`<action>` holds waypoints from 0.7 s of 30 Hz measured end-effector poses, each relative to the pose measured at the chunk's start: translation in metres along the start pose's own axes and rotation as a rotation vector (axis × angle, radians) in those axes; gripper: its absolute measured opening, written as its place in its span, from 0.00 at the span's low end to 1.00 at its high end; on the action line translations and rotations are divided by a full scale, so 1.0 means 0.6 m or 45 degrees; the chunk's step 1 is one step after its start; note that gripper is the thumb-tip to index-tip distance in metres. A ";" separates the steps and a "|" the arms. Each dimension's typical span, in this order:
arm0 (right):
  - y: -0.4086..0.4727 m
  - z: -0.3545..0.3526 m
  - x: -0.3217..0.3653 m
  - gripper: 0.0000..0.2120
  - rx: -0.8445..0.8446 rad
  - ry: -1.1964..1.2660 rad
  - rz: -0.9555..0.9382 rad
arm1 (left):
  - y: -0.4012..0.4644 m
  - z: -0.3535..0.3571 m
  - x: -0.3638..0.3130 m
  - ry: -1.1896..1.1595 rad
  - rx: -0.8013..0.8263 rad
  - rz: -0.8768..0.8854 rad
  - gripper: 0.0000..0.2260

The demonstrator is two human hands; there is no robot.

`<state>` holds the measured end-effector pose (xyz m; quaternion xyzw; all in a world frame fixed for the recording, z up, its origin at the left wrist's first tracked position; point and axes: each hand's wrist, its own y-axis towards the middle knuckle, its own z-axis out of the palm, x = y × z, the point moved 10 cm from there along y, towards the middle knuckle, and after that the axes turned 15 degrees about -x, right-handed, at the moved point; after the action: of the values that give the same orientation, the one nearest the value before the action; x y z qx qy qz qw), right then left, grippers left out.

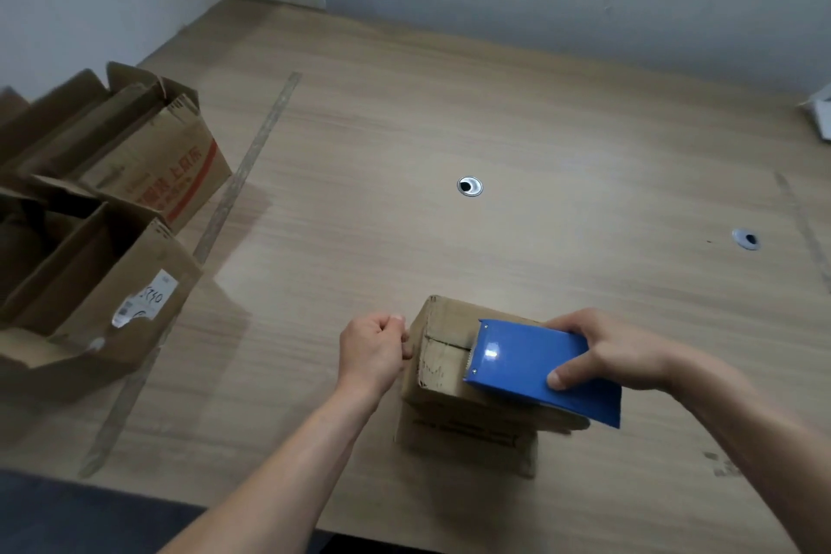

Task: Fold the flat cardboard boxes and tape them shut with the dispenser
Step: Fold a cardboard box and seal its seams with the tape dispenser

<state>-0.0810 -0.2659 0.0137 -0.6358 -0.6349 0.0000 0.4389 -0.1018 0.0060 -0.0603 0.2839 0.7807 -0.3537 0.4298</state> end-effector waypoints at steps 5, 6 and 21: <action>0.010 0.010 0.018 0.25 0.005 -0.059 -0.005 | 0.003 -0.004 0.019 -0.027 -0.026 -0.104 0.17; 0.012 0.011 0.018 0.25 0.002 -0.070 -0.002 | 0.002 -0.004 0.024 -0.024 -0.029 -0.123 0.17; 0.014 0.018 0.018 0.19 -0.012 -0.093 0.066 | 0.002 0.031 0.063 0.551 0.045 0.225 0.19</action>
<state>-0.0780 -0.2496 0.0081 -0.6537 -0.6338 0.0317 0.4123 -0.1097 -0.0028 -0.1006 0.4280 0.8205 -0.2592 0.2765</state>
